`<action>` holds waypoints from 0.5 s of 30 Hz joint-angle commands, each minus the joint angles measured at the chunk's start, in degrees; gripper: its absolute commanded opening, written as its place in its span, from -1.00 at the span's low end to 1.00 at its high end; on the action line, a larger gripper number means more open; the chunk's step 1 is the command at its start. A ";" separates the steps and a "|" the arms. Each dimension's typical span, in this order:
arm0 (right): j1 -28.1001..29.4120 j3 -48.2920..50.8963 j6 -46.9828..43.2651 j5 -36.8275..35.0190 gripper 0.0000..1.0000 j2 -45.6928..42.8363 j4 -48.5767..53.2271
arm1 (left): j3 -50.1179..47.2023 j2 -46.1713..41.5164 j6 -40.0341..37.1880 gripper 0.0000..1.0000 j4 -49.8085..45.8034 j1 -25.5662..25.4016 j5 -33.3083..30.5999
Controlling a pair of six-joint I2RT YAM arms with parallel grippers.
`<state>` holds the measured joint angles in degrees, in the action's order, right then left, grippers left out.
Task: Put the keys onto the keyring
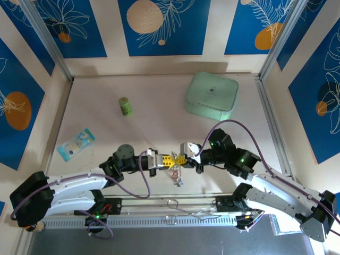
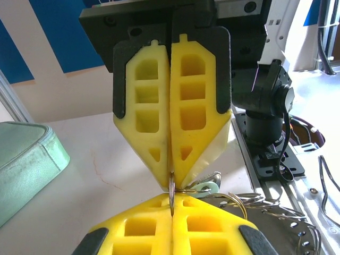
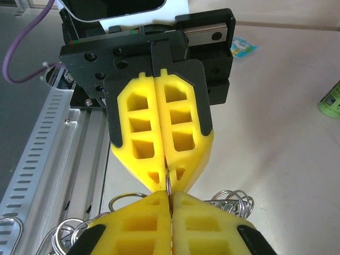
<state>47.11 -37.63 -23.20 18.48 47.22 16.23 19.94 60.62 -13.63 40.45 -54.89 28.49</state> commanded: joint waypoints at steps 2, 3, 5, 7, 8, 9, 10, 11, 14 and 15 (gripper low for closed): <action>-0.09 -2.59 -1.32 0.03 -0.62 0.68 1.76 | -0.17 -2.00 -0.24 -1.00 5.17 -0.74 1.86; -0.09 -2.64 -1.63 -0.23 -0.62 0.77 2.02 | -0.13 -1.88 -0.18 -1.00 5.17 -0.74 1.96; -0.09 -2.72 -2.43 -0.96 -0.65 1.18 2.52 | -0.08 -1.82 -0.05 -1.00 5.32 -0.74 2.09; -0.10 -3.09 -3.21 -1.01 -0.75 1.69 3.22 | -0.08 -1.65 0.06 -1.00 5.52 -0.74 2.19; -0.01 -3.52 -3.73 -0.95 -0.80 2.06 3.67 | -0.08 -1.56 0.17 -1.00 5.52 -0.74 2.18; 0.00 -3.83 -4.01 -0.89 -0.86 2.38 4.00 | -0.04 -1.56 0.16 -1.00 5.61 -0.74 2.11; -0.05 -4.26 -4.49 -0.67 -0.95 2.67 4.55 | 0.01 -1.56 0.18 -1.00 5.61 -0.74 2.01; -0.05 -4.78 -5.28 -0.26 -1.00 3.00 5.29 | 0.01 -1.56 0.16 -1.00 5.61 -0.74 1.93; 0.00 -6.57 -7.65 -0.11 -1.00 3.49 8.12 | 0.16 -1.77 0.37 -0.92 4.33 -0.74 0.28; -0.03 -7.24 -8.69 -0.27 -1.00 3.65 9.28 | 0.39 -1.91 0.41 -0.78 3.15 -0.74 -0.60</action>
<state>47.11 -42.19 -28.93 18.24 50.41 22.00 19.42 60.05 -13.37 41.10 -54.89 27.81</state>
